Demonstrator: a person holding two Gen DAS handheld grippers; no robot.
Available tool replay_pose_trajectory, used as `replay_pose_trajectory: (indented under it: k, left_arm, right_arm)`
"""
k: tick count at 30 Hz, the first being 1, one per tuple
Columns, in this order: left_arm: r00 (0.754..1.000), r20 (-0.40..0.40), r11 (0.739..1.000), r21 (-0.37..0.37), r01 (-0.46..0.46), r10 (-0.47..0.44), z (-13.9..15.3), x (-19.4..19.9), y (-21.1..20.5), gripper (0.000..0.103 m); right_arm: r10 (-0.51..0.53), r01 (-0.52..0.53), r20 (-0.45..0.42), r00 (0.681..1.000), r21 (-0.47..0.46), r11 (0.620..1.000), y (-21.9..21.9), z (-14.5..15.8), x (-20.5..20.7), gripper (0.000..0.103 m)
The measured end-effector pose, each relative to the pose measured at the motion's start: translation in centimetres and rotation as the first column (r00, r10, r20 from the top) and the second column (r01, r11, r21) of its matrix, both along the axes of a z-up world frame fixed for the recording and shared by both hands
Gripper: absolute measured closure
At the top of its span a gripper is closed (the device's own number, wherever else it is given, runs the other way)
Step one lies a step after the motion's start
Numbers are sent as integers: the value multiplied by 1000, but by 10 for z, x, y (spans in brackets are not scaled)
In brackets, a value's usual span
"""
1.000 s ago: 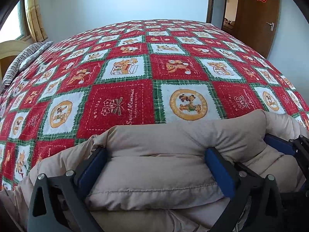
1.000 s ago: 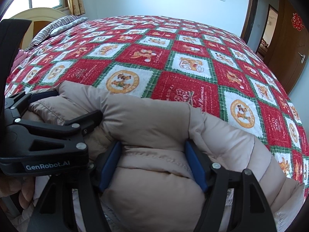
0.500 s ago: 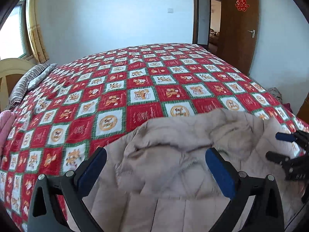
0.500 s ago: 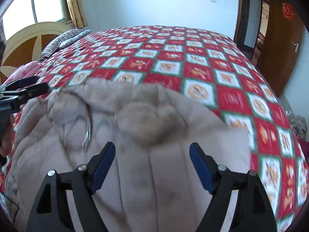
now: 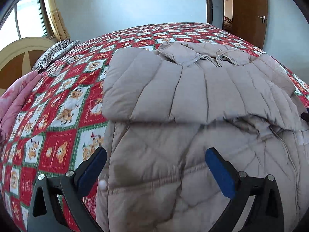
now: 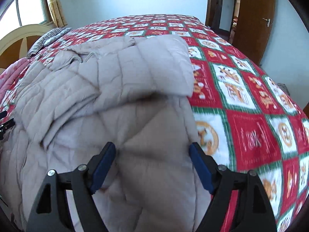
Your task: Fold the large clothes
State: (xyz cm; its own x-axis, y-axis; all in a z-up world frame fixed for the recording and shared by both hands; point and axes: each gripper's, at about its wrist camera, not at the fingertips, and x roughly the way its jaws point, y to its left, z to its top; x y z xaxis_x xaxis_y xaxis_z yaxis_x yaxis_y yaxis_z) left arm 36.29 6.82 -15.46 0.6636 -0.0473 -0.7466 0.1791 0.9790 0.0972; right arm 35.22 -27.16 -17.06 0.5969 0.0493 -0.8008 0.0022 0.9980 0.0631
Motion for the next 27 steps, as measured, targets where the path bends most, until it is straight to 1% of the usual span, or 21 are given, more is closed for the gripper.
replay_pose_trajectory:
  k: [2, 6, 8, 11, 13, 16, 19, 20, 21, 23, 25, 27]
  left_arm:
    - [1000, 8, 1000, -6, -4, 4, -1, -21, 7, 1]
    - [1000, -14, 1000, 4, -12, 13, -12, -61, 26, 1]
    - [1000, -20, 1000, -2, -19, 19, -16, -77, 35, 1]
    - [999, -17, 999, -27, -39, 39, -19, -102, 49, 1]
    - [998, -25, 997, -63, -52, 50, -22, -116, 56, 1]
    - [998, -47, 993, -108, -48, 43, -31, -137, 58, 1]
    - [998, -59, 992, -126, -32, 25, -39, -151, 57, 1]
    - [998, -66, 990, -136, -29, 20, -41, -155, 57, 1]
    - [997, -77, 987, -156, -25, 13, -44, -159, 58, 1]
    - [996, -85, 983, -181, -19, 3, -47, -166, 59, 1]
    - [997, -73, 985, -170, -4, -9, -49, -173, 57, 1]
    - [997, -73, 984, -176, 3, -16, -50, -176, 55, 1]
  right_arm:
    - [-1, 1, 4, 1000, 18, 1000, -3, 0, -20, 21]
    - [3, -3, 11, 1000, 1, 1000, -3, -4, -56, 21]
    - [12, -12, 19, 1000, -12, 1000, -3, -5, -71, 21]
    - [10, -10, 31, 999, -6, 1000, -5, -6, -96, 21]
    - [-12, 12, 30, 999, -6, 1000, -9, -8, -110, 21]
    - [-33, 33, 0, 999, 57, 998, -14, -17, -131, 21]
    - [-29, 30, -14, 999, 71, 997, -11, -25, -149, 21]
    - [-30, 30, -13, 999, 75, 997, -9, -27, -157, 23]
    - [-26, 27, -17, 1000, 89, 996, -9, -28, -161, 27]
    - [-20, 24, -36, 999, 139, 990, -10, -33, -170, 32]
    - [-20, 27, -43, 999, 175, 984, -12, -37, -179, 39]
    - [-15, 22, -38, 999, 184, 983, -10, -38, -186, 49]
